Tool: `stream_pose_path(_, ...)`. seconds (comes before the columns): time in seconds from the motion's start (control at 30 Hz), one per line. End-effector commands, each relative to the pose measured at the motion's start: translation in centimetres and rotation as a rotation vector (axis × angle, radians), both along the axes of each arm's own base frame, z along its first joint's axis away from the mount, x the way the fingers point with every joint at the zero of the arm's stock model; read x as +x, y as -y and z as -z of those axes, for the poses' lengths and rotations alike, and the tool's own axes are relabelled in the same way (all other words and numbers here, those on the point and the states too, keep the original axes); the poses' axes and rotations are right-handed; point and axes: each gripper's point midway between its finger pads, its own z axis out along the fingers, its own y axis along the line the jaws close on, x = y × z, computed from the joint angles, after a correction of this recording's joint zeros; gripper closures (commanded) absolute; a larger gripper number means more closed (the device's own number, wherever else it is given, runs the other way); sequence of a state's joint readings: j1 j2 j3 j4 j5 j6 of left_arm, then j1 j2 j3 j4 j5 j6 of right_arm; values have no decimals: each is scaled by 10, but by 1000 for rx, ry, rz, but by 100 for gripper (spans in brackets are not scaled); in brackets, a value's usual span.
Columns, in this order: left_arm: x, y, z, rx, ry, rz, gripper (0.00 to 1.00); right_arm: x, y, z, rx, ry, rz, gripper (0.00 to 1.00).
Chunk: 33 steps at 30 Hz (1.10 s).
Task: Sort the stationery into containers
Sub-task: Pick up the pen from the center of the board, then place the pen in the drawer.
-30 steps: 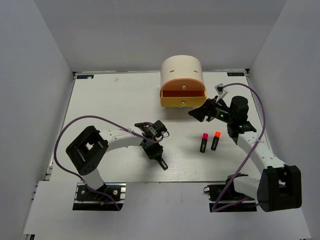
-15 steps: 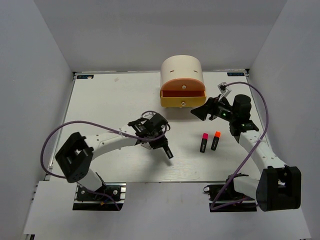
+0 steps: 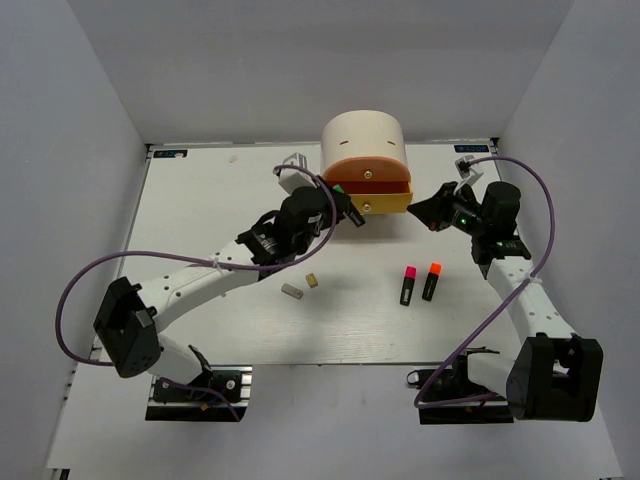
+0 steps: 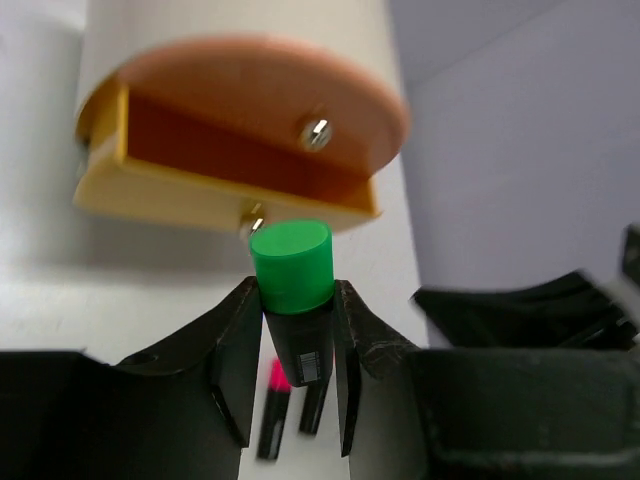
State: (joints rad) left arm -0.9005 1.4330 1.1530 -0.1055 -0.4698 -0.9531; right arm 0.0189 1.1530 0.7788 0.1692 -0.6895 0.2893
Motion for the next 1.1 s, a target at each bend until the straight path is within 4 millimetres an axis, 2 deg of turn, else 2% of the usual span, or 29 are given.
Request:
stream_pose_path(0.0, 32, -1, -64, -39, 212, -94, 96, -2, 2, -16, -21, 64, -4, 100)
stream_pose_path(0.03, 38, 2, -82, -71, 258, -111, 96, 0, 12, -15, -23, 58, 19, 100)
stream_pose_path(0.1, 50, 6, -93, -63, 322, -140, 98, -2, 15, -11, -30, 55, 24, 100)
stream_pose_path(0.33, 76, 10, -88, 67, 430, -207, 100, -8, 19, -4, -36, 45, 31, 100)
stream_pose_path(0.43, 80, 5, -94, 77, 475, -247, 100, -8, 20, -2, -34, 43, 31, 100)
stream_pose_path(0.6, 91, 6, -78, 155, 493, -278, 100, -9, 21, 1, -31, 36, 32, 100)
stream_pose_path(0.67, 92, 5, -83, 149, 518, -296, 100, -10, 21, 3, -34, 35, 28, 99)
stream_pose_path(0.73, 96, 9, -71, 186, 514, -290, 100, -12, 20, 6, -32, 28, 23, 97)
stream_pose_path(0.83, 98, 9, -69, 189, 511, -300, 100, -12, 21, 8, -31, 22, 25, 97)
stream_pose_path(1.07, 104, 14, -46, 244, 486, -294, 100, -13, 22, 10, -33, 17, 32, 96)
